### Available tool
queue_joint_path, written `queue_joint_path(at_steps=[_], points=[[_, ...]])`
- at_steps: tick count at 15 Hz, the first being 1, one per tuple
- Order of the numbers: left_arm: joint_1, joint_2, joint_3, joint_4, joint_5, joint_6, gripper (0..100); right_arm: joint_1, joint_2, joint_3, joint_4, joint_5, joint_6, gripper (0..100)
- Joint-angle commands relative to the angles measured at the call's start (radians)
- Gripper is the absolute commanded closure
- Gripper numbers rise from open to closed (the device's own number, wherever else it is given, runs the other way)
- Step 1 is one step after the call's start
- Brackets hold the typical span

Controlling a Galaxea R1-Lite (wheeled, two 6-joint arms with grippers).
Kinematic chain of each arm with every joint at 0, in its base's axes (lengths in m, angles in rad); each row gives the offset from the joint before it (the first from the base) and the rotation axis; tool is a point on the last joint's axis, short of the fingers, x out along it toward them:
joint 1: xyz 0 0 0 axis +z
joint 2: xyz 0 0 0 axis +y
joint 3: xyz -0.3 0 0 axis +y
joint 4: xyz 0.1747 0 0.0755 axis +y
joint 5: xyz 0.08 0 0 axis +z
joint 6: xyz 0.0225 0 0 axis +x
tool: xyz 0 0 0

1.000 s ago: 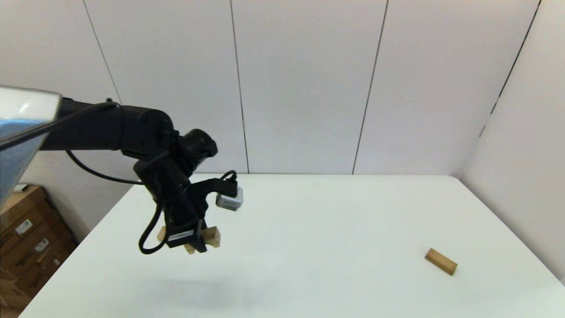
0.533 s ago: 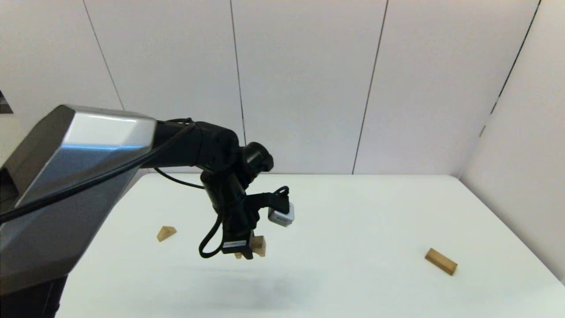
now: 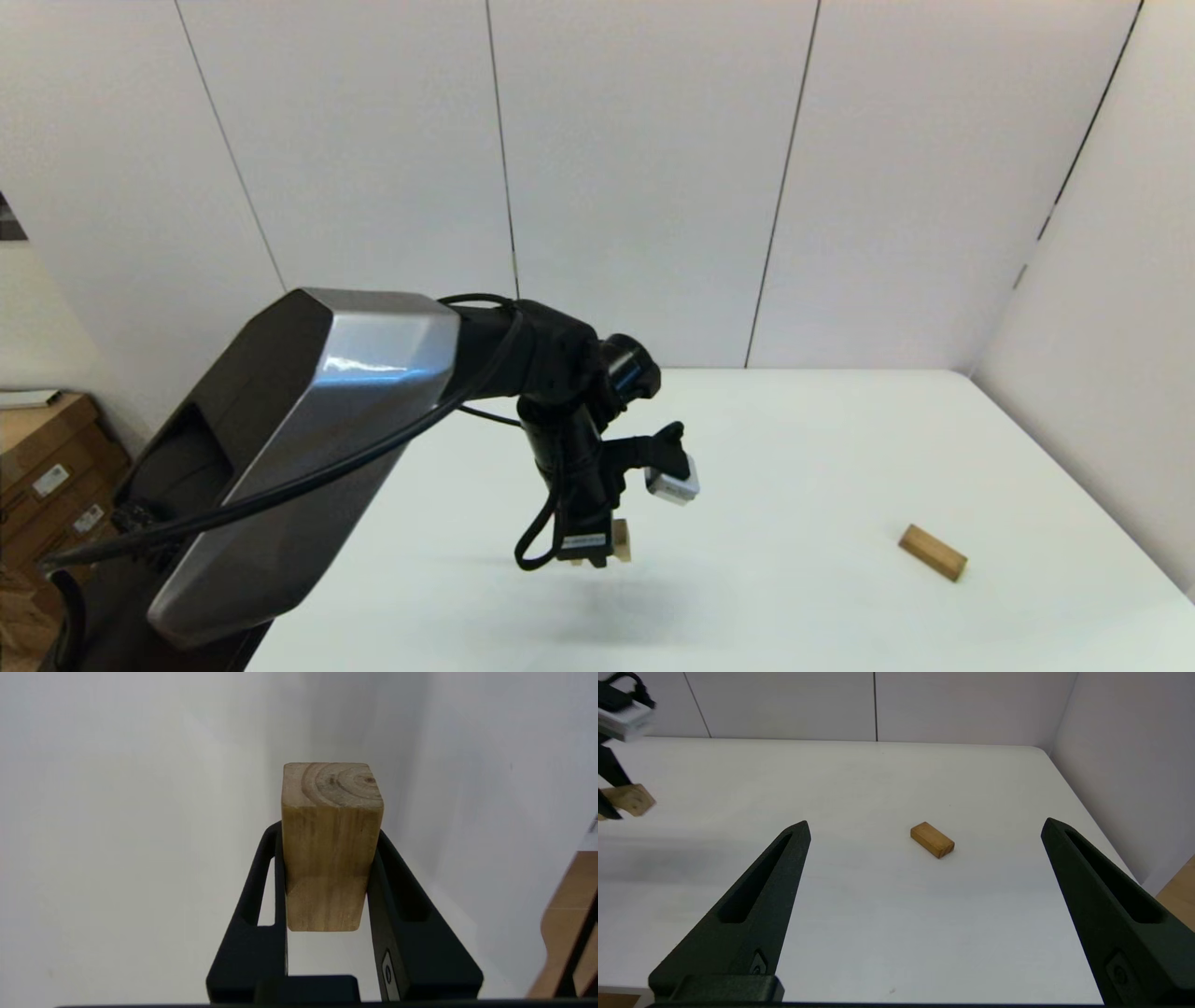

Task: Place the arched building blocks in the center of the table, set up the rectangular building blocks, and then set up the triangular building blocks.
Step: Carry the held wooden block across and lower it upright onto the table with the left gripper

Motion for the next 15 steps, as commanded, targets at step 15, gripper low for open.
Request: queue_joint_path(at_steps=[15], points=[[-0.093,0.109,-0.010,-0.121,0.060,-0.028,100,0.000,0.000,0.002,0.000,0.001,-0.001,0]])
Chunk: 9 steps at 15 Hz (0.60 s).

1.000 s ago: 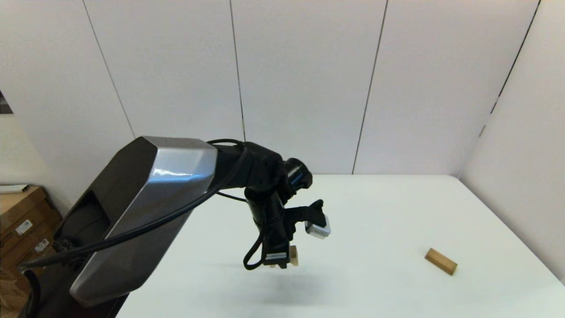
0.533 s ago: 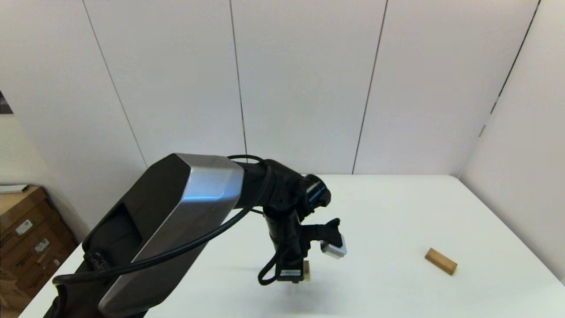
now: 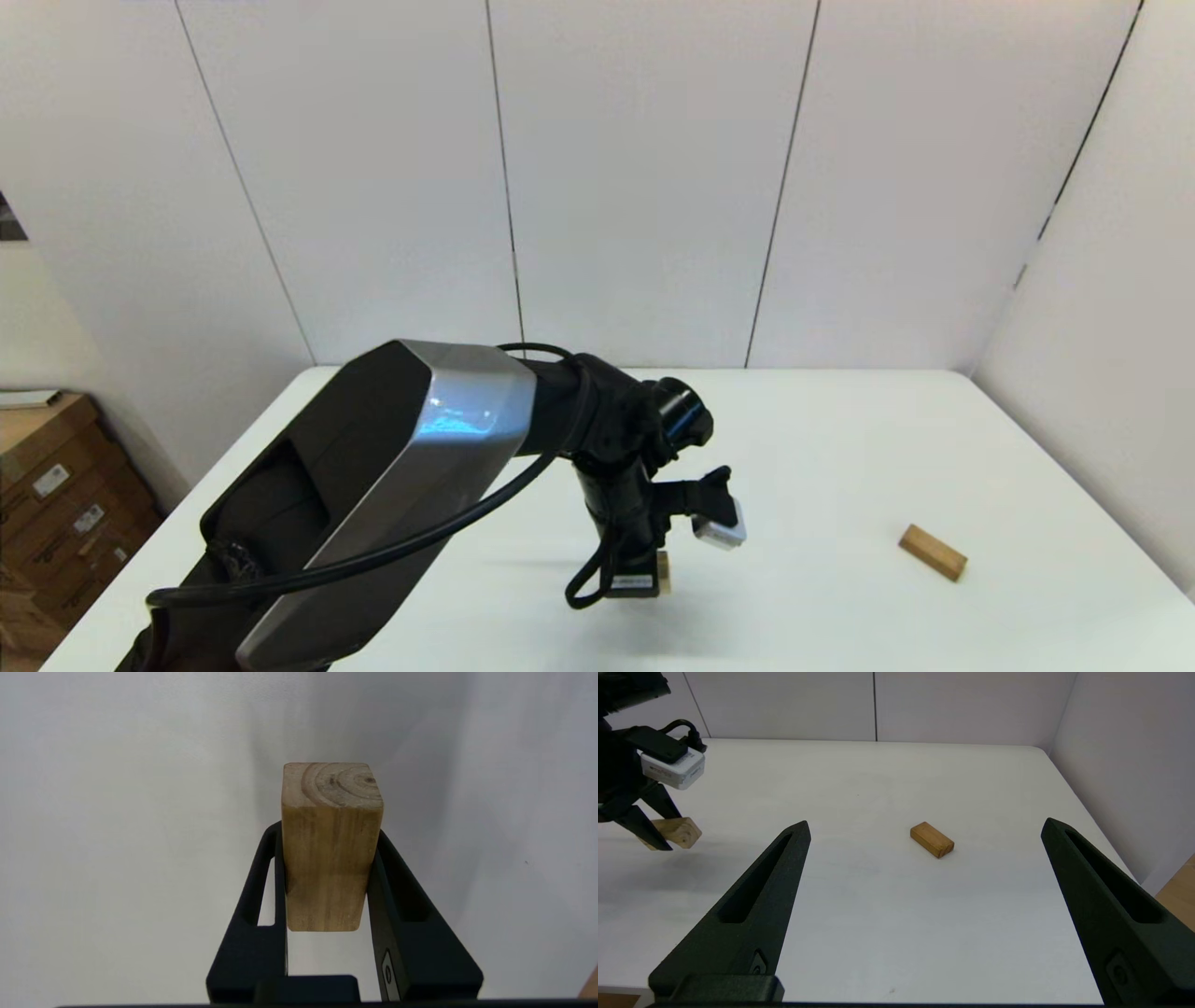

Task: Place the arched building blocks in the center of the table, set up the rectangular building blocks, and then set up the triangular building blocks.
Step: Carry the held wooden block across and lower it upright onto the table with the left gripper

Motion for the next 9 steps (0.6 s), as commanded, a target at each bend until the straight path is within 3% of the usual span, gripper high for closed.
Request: queue_joint_path(at_steps=[1,9], points=[[-0.001,0.014,0.000,-0.001,0.022,0.005,100,0.000,0.000,0.002,-0.001,0.001,-0.001,0],[-0.002,0.027,0.000,-0.001,0.028,0.007,100,0.000,0.000,0.002,-0.001,0.001,-0.001,0]])
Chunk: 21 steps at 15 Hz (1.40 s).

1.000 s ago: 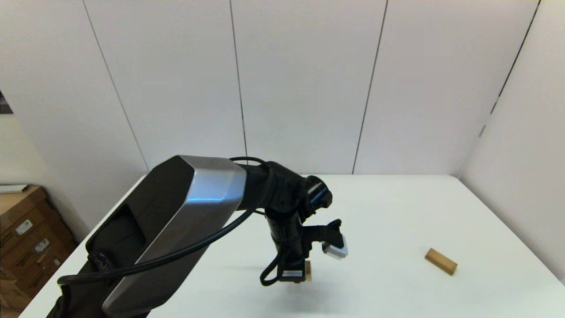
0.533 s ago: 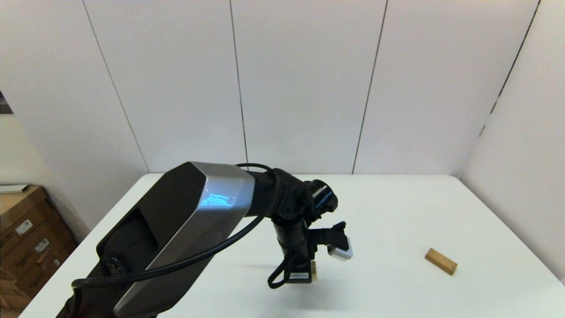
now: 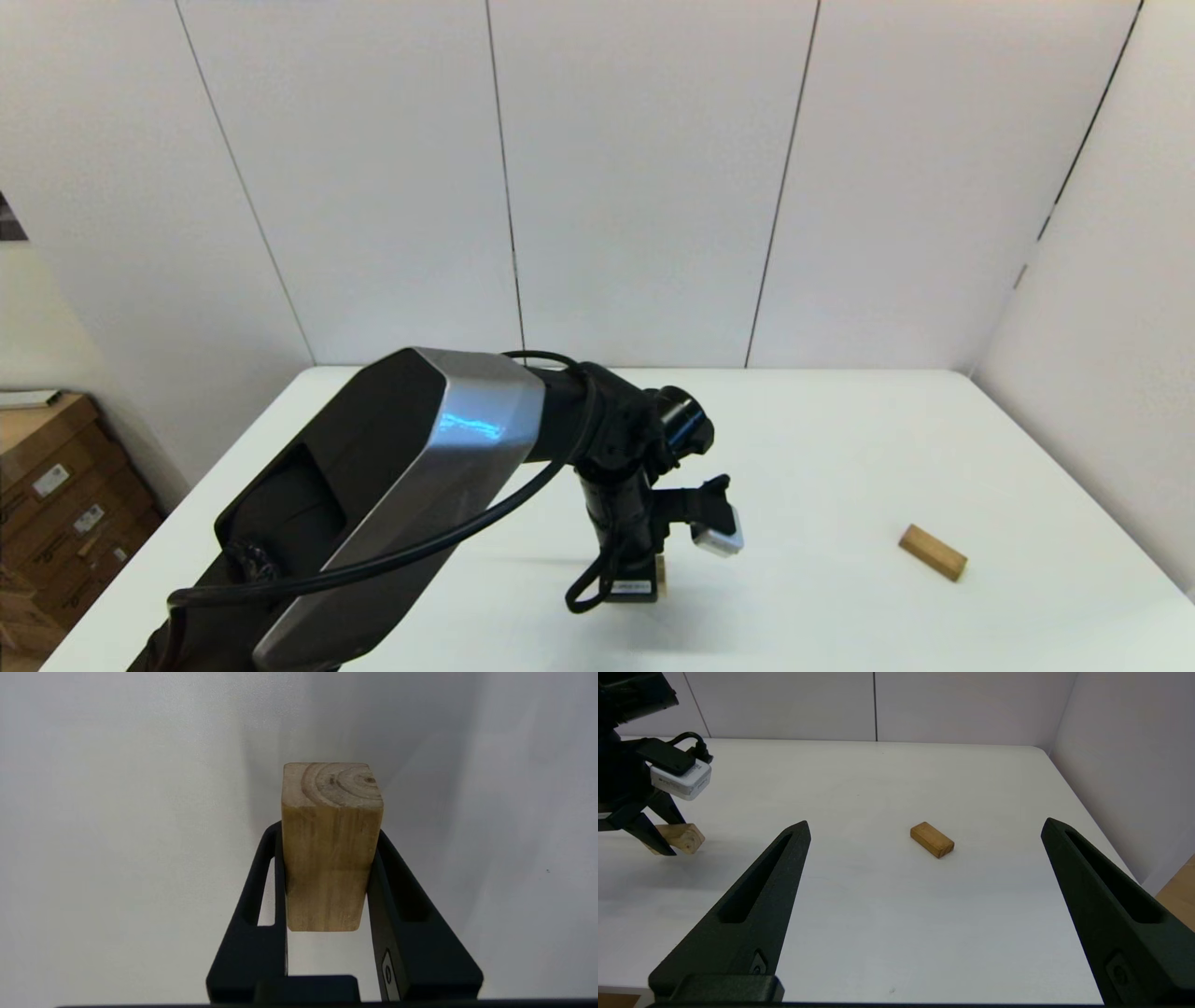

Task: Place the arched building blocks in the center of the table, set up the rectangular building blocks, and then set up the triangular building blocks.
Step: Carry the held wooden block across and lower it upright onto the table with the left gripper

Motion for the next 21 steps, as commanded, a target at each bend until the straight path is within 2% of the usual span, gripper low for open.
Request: queue_joint_path(at_steps=[1,21], points=[[0.000,0.009,0.000,0.005,0.013,0.005,100,0.000,0.000,0.002,0.000,0.000,-0.001,0],[-0.003,0.021,-0.008,-0.021,0.036,0.004,100,0.000,0.000,0.002,0.000,0.000,-0.001,0]])
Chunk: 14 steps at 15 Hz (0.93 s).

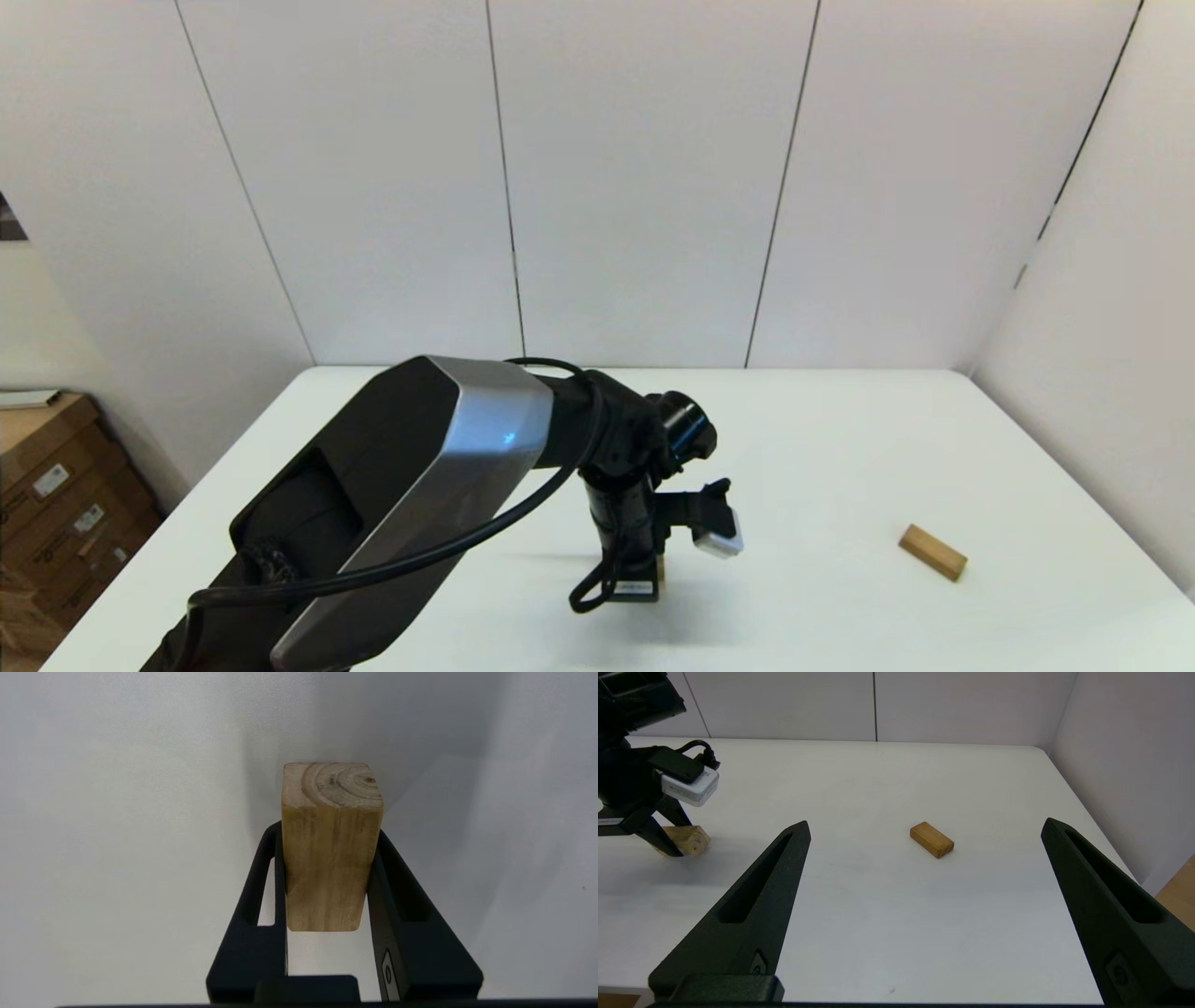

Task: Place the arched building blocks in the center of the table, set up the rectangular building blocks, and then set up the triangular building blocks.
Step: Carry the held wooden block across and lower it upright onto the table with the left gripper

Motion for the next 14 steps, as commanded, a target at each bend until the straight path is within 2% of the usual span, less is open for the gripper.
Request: queue_joint_path(at_steps=[1,12,13,14], points=[[0.000,-0.002,0.000,0.004,-0.001,0.005,100,0.000,0.000,0.002,0.001,0.000,0.000,0],[0.000,-0.006,0.000,0.006,0.016,0.005,100,0.000,0.000,0.002,0.000,0.000,0.000,0],[0.000,-0.006,0.000,0.006,0.016,0.005,0,0.000,0.000,0.002,0.000,0.000,0.000,0],[-0.001,-0.006,0.000,0.006,0.015,0.005,0,0.000,0.000,0.002,0.000,0.000,0.000,0]])
